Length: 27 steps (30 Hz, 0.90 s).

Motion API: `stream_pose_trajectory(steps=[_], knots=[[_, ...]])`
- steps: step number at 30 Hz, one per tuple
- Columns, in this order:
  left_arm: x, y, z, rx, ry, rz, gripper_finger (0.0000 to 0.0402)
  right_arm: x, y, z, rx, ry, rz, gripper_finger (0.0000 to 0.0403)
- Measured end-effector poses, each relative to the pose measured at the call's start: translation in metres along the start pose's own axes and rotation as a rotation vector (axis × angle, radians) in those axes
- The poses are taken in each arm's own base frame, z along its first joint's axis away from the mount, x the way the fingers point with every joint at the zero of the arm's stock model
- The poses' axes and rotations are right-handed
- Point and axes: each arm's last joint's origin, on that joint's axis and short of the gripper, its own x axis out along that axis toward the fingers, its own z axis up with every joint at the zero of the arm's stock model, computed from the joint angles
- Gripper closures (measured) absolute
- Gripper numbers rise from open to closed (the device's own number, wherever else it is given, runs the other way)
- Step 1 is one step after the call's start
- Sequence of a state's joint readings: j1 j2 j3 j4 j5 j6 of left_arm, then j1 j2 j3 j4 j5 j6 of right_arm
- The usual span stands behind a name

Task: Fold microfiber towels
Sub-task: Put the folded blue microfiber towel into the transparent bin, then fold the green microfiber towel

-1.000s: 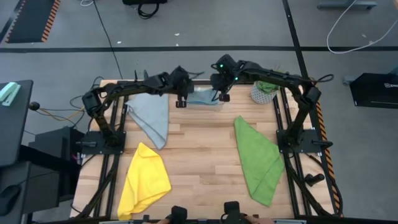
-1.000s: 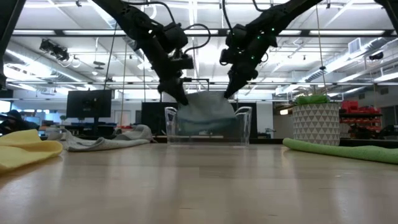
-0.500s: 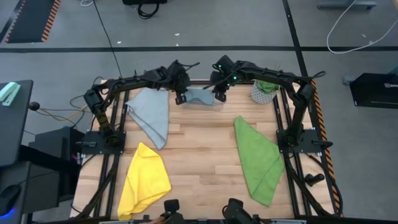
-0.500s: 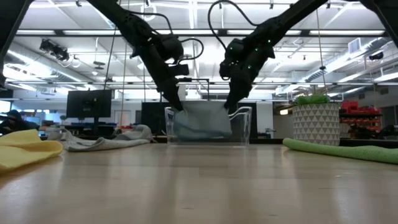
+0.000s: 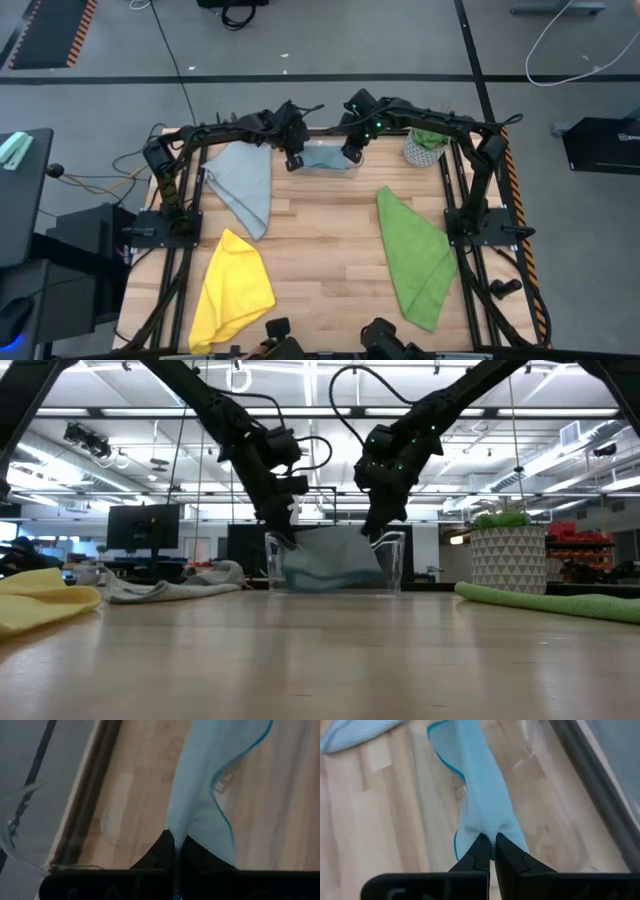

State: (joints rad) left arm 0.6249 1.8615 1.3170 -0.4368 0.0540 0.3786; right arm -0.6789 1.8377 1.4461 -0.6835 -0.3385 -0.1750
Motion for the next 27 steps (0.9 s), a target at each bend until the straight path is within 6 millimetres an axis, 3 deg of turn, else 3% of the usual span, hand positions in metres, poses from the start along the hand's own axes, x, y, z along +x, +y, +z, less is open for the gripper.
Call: stream_pose_trajectory(steps=[5, 14, 18, 22, 24, 27], knots=[[0.001, 0.007, 0.003, 0.018, -0.018, 0.093, 0.0332, 0.002, -0.003, -0.002, 0.019, 0.013, -0.093, 0.0362], [0.001, 0.008, 0.003, 0.029, -0.013, 0.138, 0.0206, 0.001, -0.010, 0.003, 0.030, -0.022, -0.277, 0.0226], [-0.003, 0.012, 0.004, 0.049, 0.002, 0.209, 0.0184, -0.006, -0.014, 0.008, 0.008, -0.040, -0.319, 0.0188], [-0.014, 0.019, 0.006, 0.010, -0.065, 0.177, 0.0221, -0.009, -0.014, 0.010, -0.094, -0.040, -0.310, 0.0203], [-0.019, 0.023, 0.006, -0.014, -0.126, 0.093, 0.0264, -0.006, -0.013, 0.010, -0.115, -0.051, -0.260, 0.0242], [-0.017, 0.027, -0.001, -0.029, -0.230, -0.033, 0.0352, 0.002, -0.013, 0.006, -0.139, -0.074, -0.206, 0.0334]])
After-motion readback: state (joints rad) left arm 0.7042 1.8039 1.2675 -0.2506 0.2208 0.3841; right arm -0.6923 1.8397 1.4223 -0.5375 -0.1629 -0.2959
